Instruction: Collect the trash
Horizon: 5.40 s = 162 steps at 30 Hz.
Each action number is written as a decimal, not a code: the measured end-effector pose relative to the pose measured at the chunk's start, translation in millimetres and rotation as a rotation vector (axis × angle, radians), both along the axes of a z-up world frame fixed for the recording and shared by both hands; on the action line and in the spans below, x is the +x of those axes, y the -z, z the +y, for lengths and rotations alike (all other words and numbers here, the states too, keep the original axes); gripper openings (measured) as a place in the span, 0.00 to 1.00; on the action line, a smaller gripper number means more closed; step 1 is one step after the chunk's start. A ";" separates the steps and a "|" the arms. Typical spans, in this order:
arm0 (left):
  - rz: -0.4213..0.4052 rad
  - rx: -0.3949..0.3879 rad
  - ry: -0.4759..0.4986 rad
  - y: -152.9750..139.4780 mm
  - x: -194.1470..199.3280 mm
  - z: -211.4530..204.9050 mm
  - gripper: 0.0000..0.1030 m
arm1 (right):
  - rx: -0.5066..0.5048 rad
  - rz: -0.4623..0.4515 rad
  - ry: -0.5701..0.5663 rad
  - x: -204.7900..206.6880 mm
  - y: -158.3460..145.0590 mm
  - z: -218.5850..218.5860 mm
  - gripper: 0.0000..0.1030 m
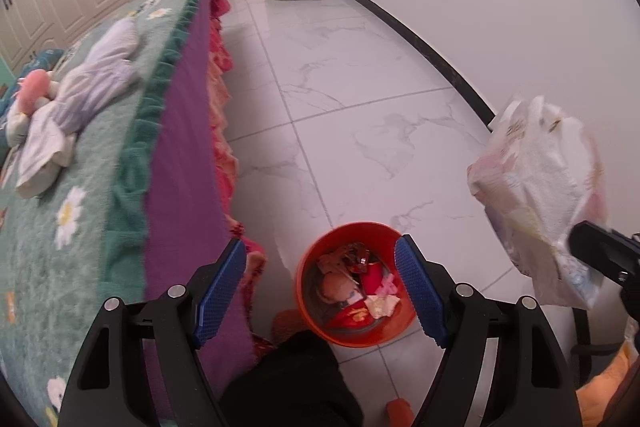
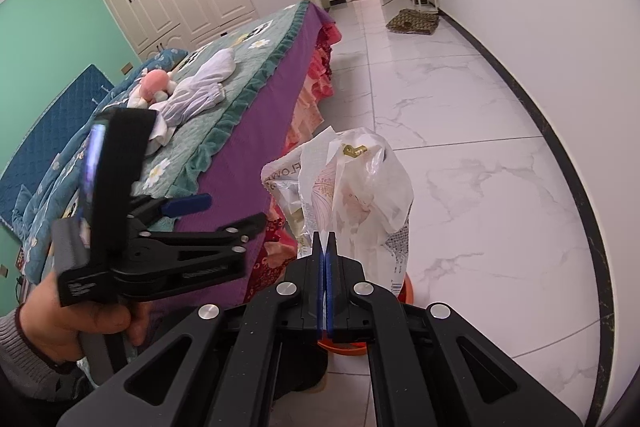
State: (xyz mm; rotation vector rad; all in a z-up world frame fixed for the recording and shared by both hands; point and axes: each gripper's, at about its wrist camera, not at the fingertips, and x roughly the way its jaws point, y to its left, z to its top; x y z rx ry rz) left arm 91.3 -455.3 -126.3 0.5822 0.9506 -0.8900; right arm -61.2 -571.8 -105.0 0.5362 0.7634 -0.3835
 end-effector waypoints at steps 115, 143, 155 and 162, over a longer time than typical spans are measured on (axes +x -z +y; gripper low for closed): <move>-0.520 -0.314 -1.028 -172.5 -69.2 479.2 0.94 | -0.300 -0.430 -0.624 79.0 -141.7 398.9 0.95; -0.531 -0.308 -1.027 -174.1 -66.5 481.8 0.94 | -0.288 -0.405 -0.641 81.4 -136.3 402.9 0.95; -0.529 -0.307 -1.026 -174.2 -66.1 482.1 0.94 | -0.282 -0.395 -0.644 83.6 -134.9 403.8 0.95; -0.531 -0.306 -1.024 -174.5 -65.0 484.5 0.94 | -0.280 -0.395 -0.645 83.6 -134.3 404.0 0.95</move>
